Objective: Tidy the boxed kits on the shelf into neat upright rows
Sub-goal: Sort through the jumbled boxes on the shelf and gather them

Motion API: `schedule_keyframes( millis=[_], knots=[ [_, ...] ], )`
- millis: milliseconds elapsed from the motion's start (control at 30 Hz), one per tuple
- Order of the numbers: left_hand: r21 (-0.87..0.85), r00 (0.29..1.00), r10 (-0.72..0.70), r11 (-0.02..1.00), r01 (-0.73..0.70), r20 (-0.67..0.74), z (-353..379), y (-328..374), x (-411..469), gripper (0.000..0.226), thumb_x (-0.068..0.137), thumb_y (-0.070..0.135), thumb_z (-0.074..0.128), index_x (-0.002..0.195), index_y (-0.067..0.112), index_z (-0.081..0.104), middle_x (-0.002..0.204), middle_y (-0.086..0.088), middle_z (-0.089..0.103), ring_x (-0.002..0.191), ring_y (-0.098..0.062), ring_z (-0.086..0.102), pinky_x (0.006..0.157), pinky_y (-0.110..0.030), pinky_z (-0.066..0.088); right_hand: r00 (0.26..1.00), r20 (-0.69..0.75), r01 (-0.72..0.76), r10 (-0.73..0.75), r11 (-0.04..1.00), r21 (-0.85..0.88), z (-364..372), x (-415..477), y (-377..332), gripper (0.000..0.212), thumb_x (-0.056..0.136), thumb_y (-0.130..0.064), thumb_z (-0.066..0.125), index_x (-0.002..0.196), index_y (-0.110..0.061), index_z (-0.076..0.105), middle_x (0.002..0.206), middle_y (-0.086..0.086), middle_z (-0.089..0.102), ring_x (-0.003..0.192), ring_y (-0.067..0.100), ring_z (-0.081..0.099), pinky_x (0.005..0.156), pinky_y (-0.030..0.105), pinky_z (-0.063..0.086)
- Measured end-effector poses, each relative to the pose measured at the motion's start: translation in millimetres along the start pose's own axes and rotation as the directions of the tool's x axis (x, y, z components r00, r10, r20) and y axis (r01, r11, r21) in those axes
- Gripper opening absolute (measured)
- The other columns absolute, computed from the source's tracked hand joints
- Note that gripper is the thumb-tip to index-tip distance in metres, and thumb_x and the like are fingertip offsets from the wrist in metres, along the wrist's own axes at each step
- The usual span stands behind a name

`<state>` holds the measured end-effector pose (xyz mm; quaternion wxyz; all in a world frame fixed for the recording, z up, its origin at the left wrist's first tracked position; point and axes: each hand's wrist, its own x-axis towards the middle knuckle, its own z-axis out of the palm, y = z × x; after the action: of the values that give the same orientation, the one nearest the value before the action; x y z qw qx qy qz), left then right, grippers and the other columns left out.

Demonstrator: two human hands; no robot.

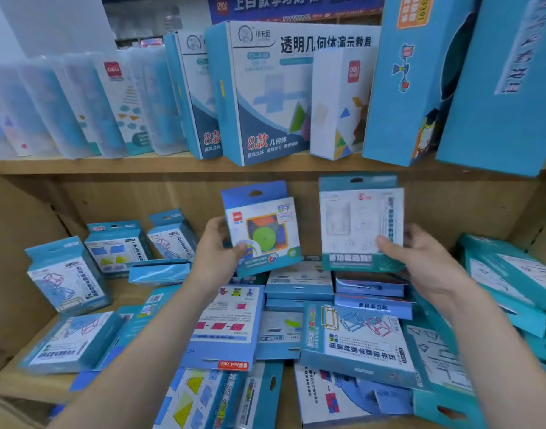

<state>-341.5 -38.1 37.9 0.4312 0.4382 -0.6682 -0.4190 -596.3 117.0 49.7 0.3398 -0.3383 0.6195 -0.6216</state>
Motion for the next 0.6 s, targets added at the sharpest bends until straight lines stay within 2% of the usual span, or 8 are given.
schedule_keyframes(
  millis=[67, 133, 267, 333, 400, 467, 533, 600],
  knots=[
    [0.11, 0.999, 0.005, 0.994, -0.01, 0.04, 13.7, 0.4, 4.6, 0.037, 0.088, -0.003, 0.06, 0.115, 0.013, 0.042, 0.102, 0.001, 0.063, 0.092, -0.01, 0.062, 0.075, -0.021, 0.051, 0.999, -0.028, -0.031, 0.032, 0.999, 0.029, -0.3, -1.4, 7.8, 0.036, 0.088, -0.004, 0.062, 0.12, -0.011, 0.047, 0.113, 0.002, 0.065, 0.095, 0.012, 0.064, 0.087, 0.032, 0.048],
    [0.259, 0.999, 0.037, 0.965, -0.043, 0.029, 24.2, -2.7, 7.9, 0.041, 0.087, 0.003, 0.063, 0.118, 0.014, 0.039, 0.106, -0.007, 0.066, 0.102, -0.026, 0.062, 0.085, -0.039, 0.051, 0.997, -0.061, -0.05, 0.05, 0.999, -0.003, 4.1, -2.2, 13.9, 0.031, 0.089, -0.001, 0.061, 0.114, -0.011, 0.045, 0.112, 0.005, 0.063, 0.094, 0.012, 0.062, 0.089, 0.033, 0.047],
    [0.599, 0.98, 0.191, 0.78, -0.179, 0.044, 30.6, -2.8, 5.2, 0.065, 0.086, 0.021, 0.066, 0.134, 0.018, 0.022, 0.09, -0.014, 0.069, 0.086, -0.039, 0.062, 0.068, -0.045, 0.049, 0.991, -0.107, -0.086, 0.077, 0.993, -0.077, 10.9, 1.1, 19.3, 0.028, 0.09, -0.005, 0.061, 0.108, -0.014, 0.042, 0.116, 0.005, 0.06, 0.104, 0.021, 0.059, 0.098, 0.039, 0.045],
    [0.664, 0.978, 0.203, 0.724, -0.185, 0.052, 30.2, 1.6, 2.8, 0.059, 0.09, 0.031, 0.06, 0.135, 0.02, 0.023, 0.089, -0.015, 0.068, 0.084, -0.039, 0.062, 0.067, -0.045, 0.05, 0.991, -0.07, -0.119, 0.114, 0.991, -0.064, 11.0, 4.2, 18.4, 0.03, 0.09, -0.005, 0.062, 0.111, -0.014, 0.043, 0.12, 0.006, 0.06, 0.108, 0.023, 0.058, 0.103, 0.043, 0.043],
    [0.781, 0.98, 0.177, 0.599, -0.177, 0.086, 29.2, 8.8, 2.3, 0.041, 0.095, 0.043, 0.049, 0.122, 0.015, 0.037, 0.093, -0.015, 0.067, 0.086, -0.038, 0.062, 0.064, -0.04, 0.047, 0.99, -0.006, -0.143, 0.143, 0.982, -0.123, 10.8, 6.5, 15.8, 0.033, 0.089, -0.007, 0.063, 0.116, -0.015, 0.045, 0.126, 0.006, 0.06, 0.11, 0.023, 0.058, 0.104, 0.046, 0.042],
    [0.893, 0.977, 0.165, 0.407, -0.191, 0.134, 28.9, 16.9, 2.9, 0.042, 0.095, 0.054, 0.036, 0.099, 0.013, 0.043, 0.093, -0.014, 0.066, 0.086, -0.037, 0.063, 0.06, -0.036, 0.041, 0.992, 0.0, -0.119, 0.126, 0.939, -0.323, 12.5, 7.5, 11.8, 0.034, 0.09, -0.014, 0.063, 0.119, -0.015, 0.046, 0.128, 0.004, 0.059, 0.111, 0.022, 0.058, 0.1, 0.043, 0.044],
    [0.934, 0.971, 0.176, 0.289, -0.208, 0.162, 28.8, 23.9, 4.1, 0.05, 0.095, 0.06, 0.027, 0.081, 0.014, 0.042, 0.086, -0.012, 0.066, 0.079, -0.034, 0.063, 0.058, -0.032, 0.037, 0.997, -0.043, -0.071, 0.057, 0.819, -0.569, 15.9, 8.2, 9.3, 0.035, 0.092, -0.023, 0.061, 0.119, -0.01, 0.044, 0.128, 0.006, 0.058, 0.111, 0.025, 0.057, 0.087, 0.036, 0.047],
    [0.949, 0.971, 0.176, 0.241, -0.203, 0.163, 29.5, 26.0, 6.2, 0.059, 0.095, 0.061, 0.022, 0.064, 0.014, 0.041, 0.068, -0.007, 0.059, 0.064, -0.029, 0.054, 0.056, -0.029, 0.035, 0.997, -0.076, -0.061, 0.006, 0.672, -0.738, 20.5, 6.8, 9.3, 0.04, 0.093, -0.029, 0.058, 0.119, -0.007, 0.038, 0.126, 0.011, 0.059, 0.108, 0.031, 0.058, 0.076, 0.032, 0.043]
  ],
)
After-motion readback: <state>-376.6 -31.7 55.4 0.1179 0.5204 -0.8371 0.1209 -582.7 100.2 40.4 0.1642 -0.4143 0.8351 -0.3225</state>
